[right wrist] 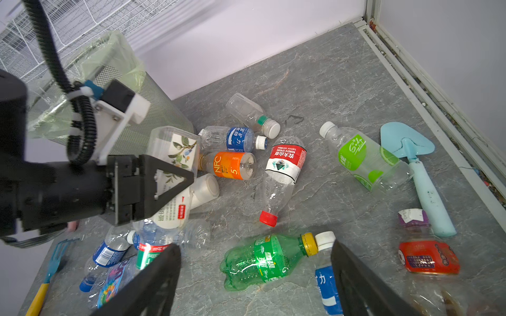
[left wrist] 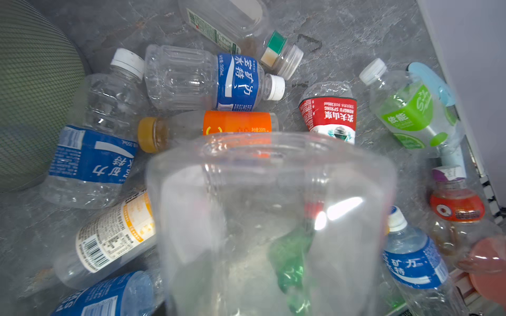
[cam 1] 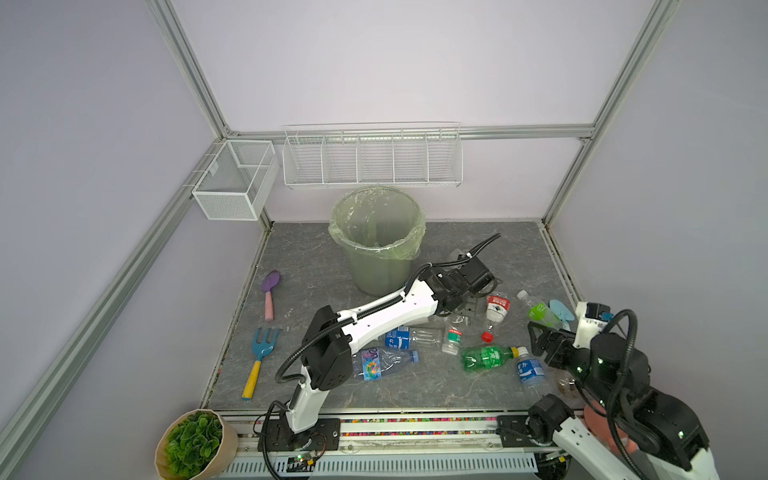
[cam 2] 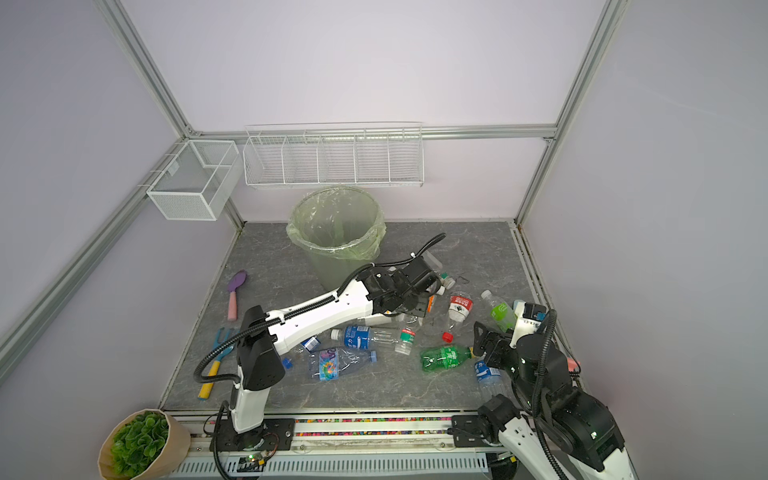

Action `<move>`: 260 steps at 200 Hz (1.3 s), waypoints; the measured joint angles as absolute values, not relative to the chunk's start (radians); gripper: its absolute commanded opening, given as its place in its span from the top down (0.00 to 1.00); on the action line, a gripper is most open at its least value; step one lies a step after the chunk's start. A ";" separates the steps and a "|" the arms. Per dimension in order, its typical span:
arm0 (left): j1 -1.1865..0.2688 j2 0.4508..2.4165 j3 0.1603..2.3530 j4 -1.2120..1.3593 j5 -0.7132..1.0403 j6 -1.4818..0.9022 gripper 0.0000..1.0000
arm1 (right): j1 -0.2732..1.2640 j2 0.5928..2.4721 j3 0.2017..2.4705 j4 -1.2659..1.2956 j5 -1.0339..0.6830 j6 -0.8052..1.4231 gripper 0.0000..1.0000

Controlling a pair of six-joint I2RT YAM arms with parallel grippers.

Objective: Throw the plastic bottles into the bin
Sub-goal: 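Lift the clear bottle with the left gripper and carry it over the bin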

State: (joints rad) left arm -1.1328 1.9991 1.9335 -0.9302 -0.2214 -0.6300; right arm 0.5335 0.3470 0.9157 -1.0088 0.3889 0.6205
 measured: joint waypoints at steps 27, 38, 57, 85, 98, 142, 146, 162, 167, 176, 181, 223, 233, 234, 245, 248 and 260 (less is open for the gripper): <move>-1.133 1.929 1.934 -0.933 -0.247 -0.614 0.74 | 0.533 0.347 0.915 -1.005 0.389 0.620 0.12; -1.133 1.903 1.940 -0.936 -0.259 -0.604 0.75 | 0.533 0.349 0.911 -1.004 0.389 0.620 0.12; -1.133 1.864 1.951 -0.934 -0.276 -0.588 0.77 | 0.533 0.353 0.903 -1.002 0.389 0.620 0.12; -1.133 1.813 1.951 -0.931 -0.300 -0.564 0.78 | 0.533 0.359 0.876 -0.982 0.387 0.621 0.12; -1.133 1.793 1.951 -0.926 -0.314 -0.551 0.78 | 0.533 0.362 0.851 -0.982 0.379 0.621 0.12; -1.133 1.716 1.950 -0.889 -0.366 -0.499 0.78 | 0.533 0.386 0.813 -0.963 0.357 0.621 0.12; -1.133 1.708 1.950 -0.886 -0.371 -0.494 0.78 | 0.533 0.387 0.810 -0.960 0.353 0.621 0.12; -1.133 1.676 1.950 -0.872 -0.393 -0.475 0.78 | 0.533 0.395 0.798 -0.953 0.342 0.621 0.12; -1.133 1.666 1.950 -0.868 -0.401 -0.468 0.78 | 0.533 0.397 0.794 -0.949 0.339 0.621 0.12; -1.133 1.651 1.950 -0.864 -0.416 -0.456 0.77 | 0.533 0.403 0.786 -0.944 0.331 0.622 0.12; -1.133 1.644 1.951 -0.863 -0.423 -0.450 0.77 | 0.533 0.405 0.782 -0.942 0.327 0.622 0.12; -1.127 1.602 1.951 -0.847 -0.471 -0.395 0.77 | 0.533 0.421 0.758 -0.926 0.294 0.626 0.12; -1.121 1.595 1.951 -0.841 -0.475 -0.382 0.78 | 0.533 0.421 0.756 -0.926 0.290 0.627 0.12; -1.120 1.594 1.951 -0.840 -0.475 -0.380 0.78 | 0.533 0.421 0.756 -0.926 0.290 0.627 0.12; -1.110 1.588 1.957 -0.836 -0.479 -0.364 0.80 | 0.533 0.421 0.755 -0.926 0.287 0.628 0.12; -1.106 1.586 1.960 -0.835 -0.479 -0.359 0.80 | 0.533 0.421 0.755 -0.926 0.287 0.628 0.12; -1.096 1.581 1.973 -0.831 -0.484 -0.343 0.82 | 0.533 0.421 0.754 -0.926 0.287 0.629 0.12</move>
State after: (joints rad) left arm -1.0958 1.5810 1.9732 -0.8314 -0.4839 -0.3431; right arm 0.5331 0.4210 0.7536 -0.9257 0.2871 0.6289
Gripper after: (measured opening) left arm 0.452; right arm 0.882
